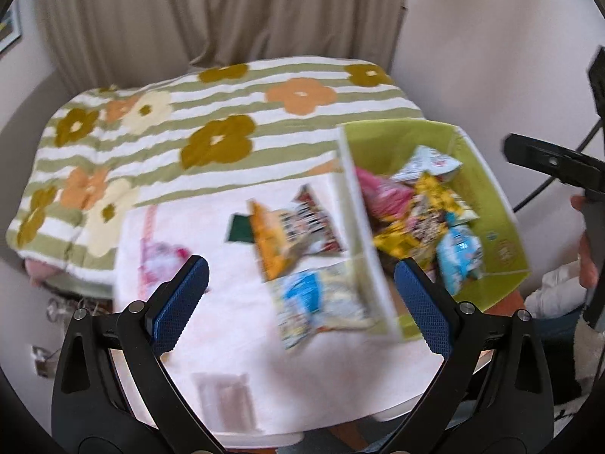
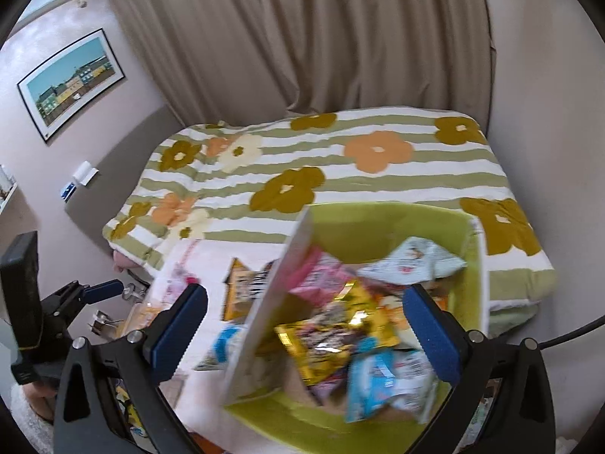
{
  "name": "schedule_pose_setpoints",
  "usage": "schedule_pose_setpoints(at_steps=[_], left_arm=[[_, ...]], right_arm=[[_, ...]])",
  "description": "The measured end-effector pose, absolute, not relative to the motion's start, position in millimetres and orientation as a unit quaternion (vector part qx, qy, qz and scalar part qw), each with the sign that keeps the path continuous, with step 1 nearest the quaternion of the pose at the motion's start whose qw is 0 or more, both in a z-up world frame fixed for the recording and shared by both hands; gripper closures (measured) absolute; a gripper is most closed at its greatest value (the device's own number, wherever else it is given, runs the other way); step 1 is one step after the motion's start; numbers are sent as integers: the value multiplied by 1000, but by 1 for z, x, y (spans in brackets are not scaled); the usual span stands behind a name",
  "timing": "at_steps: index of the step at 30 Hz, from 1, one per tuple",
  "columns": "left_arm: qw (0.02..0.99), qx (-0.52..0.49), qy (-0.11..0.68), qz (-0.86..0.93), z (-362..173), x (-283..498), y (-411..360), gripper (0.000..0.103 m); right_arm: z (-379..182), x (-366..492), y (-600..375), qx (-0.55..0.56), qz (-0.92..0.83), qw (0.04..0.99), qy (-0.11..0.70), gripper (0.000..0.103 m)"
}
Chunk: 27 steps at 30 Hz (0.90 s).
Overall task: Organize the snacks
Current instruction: 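Move both tools back toward the remaining snacks on the table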
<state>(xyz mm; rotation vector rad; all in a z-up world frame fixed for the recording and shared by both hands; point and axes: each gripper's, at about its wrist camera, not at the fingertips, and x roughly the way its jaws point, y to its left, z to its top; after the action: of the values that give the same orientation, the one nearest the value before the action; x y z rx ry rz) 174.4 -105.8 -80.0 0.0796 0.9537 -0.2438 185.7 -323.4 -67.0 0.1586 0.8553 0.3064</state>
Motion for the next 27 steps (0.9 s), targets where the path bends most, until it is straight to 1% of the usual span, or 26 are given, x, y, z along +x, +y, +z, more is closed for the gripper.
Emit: schedule_pose_setpoints(at_steps=[4,9,15,18,22,27], left_arm=[[882,23,462,-91,-84,165,-49,5],[880,20,469,-74,-95,151,14,5],[868,19,491,-72,-126,141,77,5],[862,18,500,-78,-147,140,97,5],[852,17,516,-88,-177,146,112,5],[847,31,522,-93,-214,156,110,6]], right_arm=[[-72,173,-278,58,155,894,417,0],[-93,159,-215,50,160,886,433,0],[-131,143,-142,29,142,879,453,0],[-164,135,-115,24,122,871,475,0],[-217,120,-87,53,107,849,514,0],[-256,100,-61,73,90,837,535,0]])
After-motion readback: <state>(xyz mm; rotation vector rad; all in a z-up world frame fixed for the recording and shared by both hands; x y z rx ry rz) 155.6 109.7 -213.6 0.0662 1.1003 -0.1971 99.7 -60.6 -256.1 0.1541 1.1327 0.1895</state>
